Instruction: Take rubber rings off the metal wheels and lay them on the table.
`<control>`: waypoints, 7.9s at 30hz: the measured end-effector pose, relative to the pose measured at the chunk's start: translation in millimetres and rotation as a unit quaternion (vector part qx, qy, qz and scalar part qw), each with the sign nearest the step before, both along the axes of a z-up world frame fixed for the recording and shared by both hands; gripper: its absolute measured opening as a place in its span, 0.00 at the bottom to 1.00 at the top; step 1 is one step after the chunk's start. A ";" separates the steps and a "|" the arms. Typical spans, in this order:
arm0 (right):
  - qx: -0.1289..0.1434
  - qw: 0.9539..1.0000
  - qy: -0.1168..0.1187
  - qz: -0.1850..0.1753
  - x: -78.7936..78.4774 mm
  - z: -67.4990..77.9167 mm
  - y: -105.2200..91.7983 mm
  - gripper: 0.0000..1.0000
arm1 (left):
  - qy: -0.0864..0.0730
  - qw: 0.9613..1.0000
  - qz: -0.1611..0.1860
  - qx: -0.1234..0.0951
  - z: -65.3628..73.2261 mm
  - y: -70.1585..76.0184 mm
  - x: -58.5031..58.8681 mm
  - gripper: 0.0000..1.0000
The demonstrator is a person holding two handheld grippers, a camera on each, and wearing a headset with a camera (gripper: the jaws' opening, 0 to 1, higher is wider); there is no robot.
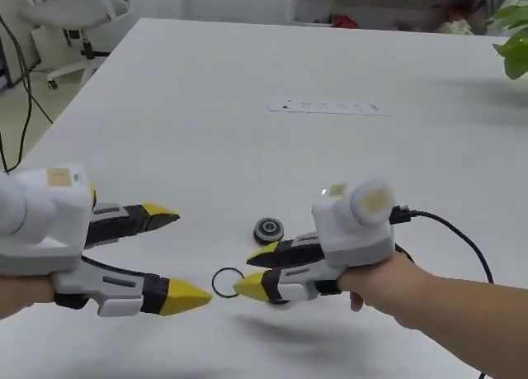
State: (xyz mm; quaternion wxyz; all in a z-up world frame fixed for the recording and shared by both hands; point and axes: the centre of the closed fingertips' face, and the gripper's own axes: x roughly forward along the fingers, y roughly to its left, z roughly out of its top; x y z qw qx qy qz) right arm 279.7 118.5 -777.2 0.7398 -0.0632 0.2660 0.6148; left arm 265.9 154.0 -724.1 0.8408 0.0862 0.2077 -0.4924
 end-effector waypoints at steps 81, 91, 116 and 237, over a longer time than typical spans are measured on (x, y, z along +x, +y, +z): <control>-0.050 0.998 -0.035 0.017 -1.5 -23.1 -63.3 0.28 | 0.022 0.996 -0.078 0.025 -35.9 -76.9 11.9 0.51; -0.046 0.998 -0.030 0.013 -0.3 -23.6 -63.6 0.26 | 0.030 0.995 -0.091 0.036 -48.6 -83.7 9.9 0.43; -0.042 0.999 -0.024 0.013 -2.0 -25.8 -62.7 0.26 | 0.025 0.990 -0.119 0.074 -67.2 -97.8 9.6 0.22; 0.011 0.991 0.105 -0.081 8.3 -14.8 -61.7 0.00 | -0.001 0.991 -0.090 0.101 -68.9 -96.9 13.3 0.12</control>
